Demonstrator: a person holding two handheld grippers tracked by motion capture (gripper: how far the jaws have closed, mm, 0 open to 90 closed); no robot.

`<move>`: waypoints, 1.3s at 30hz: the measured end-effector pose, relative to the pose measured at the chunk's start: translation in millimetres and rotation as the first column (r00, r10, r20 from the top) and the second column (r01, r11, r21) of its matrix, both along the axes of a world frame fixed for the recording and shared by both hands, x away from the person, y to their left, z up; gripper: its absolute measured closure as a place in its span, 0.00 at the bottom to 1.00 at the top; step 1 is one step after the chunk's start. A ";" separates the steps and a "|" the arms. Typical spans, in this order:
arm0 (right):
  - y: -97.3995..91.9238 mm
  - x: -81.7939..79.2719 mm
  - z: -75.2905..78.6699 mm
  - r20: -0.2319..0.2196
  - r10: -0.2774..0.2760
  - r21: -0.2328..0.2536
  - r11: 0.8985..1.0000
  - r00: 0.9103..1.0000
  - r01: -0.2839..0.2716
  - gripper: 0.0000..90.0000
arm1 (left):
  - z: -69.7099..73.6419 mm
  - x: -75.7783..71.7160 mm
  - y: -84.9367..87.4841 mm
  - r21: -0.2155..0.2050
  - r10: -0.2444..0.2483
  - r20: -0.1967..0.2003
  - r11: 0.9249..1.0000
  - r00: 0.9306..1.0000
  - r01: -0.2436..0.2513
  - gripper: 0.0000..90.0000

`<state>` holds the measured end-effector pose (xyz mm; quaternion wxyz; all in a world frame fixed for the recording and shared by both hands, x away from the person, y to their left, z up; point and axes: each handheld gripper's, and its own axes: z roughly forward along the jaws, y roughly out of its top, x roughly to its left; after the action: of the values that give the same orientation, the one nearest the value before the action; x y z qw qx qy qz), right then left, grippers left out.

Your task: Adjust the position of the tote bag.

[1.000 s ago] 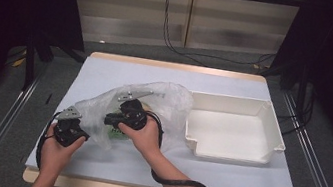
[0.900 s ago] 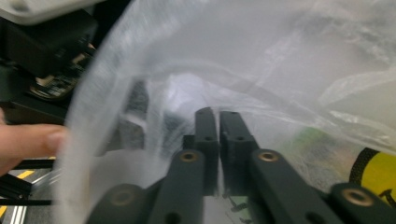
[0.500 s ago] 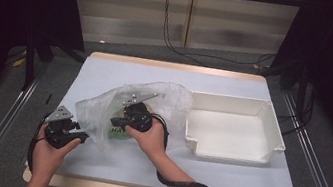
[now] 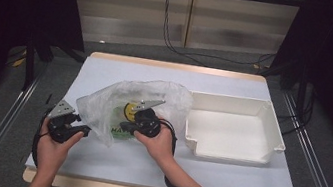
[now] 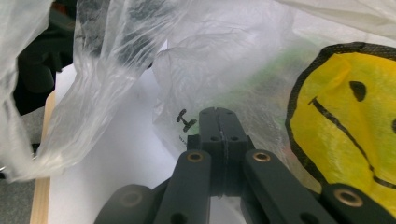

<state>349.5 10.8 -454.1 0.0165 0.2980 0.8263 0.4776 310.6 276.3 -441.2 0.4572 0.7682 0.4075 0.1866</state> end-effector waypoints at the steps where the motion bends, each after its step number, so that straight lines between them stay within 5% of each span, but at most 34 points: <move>1: -0.8 -0.1 0.7 0.005 -0.002 0.003 1.000 1.000 0.002 0.98 | 1.0 0.8 -1.1 -0.019 -0.023 -0.018 1.000 1.000 0.023 0.75; 2: -1.8 -0.1 1.4 0.014 -0.006 0.001 1.000 1.000 0.006 0.95 | 1.8 1.6 -2.1 -0.028 -0.036 -0.043 0.999 0.998 0.035 0.92; 4: -3.5 0.3 3.2 0.023 -0.020 0.013 1.000 1.000 0.019 0.91 | 2.2 2.1 -5.8 -0.031 -0.052 -0.067 0.998 0.996 0.050 1.00; 14: -0.6 5.5 12.6 0.038 -0.068 0.050 0.997 0.997 0.066 0.51 | -4.9 -2.0 -20.6 0.002 -0.123 -0.112 0.992 0.986 0.124 1.00; 24: 8.3 10.9 21.6 0.059 -0.076 0.043 0.996 0.995 0.074 0.39 | -5.6 -5.9 -10.6 -0.005 -0.088 -0.116 0.996 0.989 0.088 1.00; 30: 6.5 10.8 14.0 0.049 -0.073 0.023 0.997 0.996 0.072 0.38 | -7.6 -8.7 7.4 -0.015 -0.073 -0.146 0.997 0.987 0.071 0.81; 37: 3.4 10.8 12.0 0.046 -0.075 0.013 0.997 0.996 0.075 0.37 | -6.4 -9.8 15.6 0.035 -0.100 -0.127 0.994 0.987 0.105 0.60; 39: 2.1 10.3 12.8 0.048 -0.079 0.011 0.997 0.996 0.079 0.37 | -7.0 -8.8 17.6 0.023 -0.118 -0.146 0.992 0.982 0.122 0.58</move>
<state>359.8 12.9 -441.3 0.0540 0.3189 0.8111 0.4873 301.8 293.9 -448.2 0.4245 0.8101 0.3894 0.1091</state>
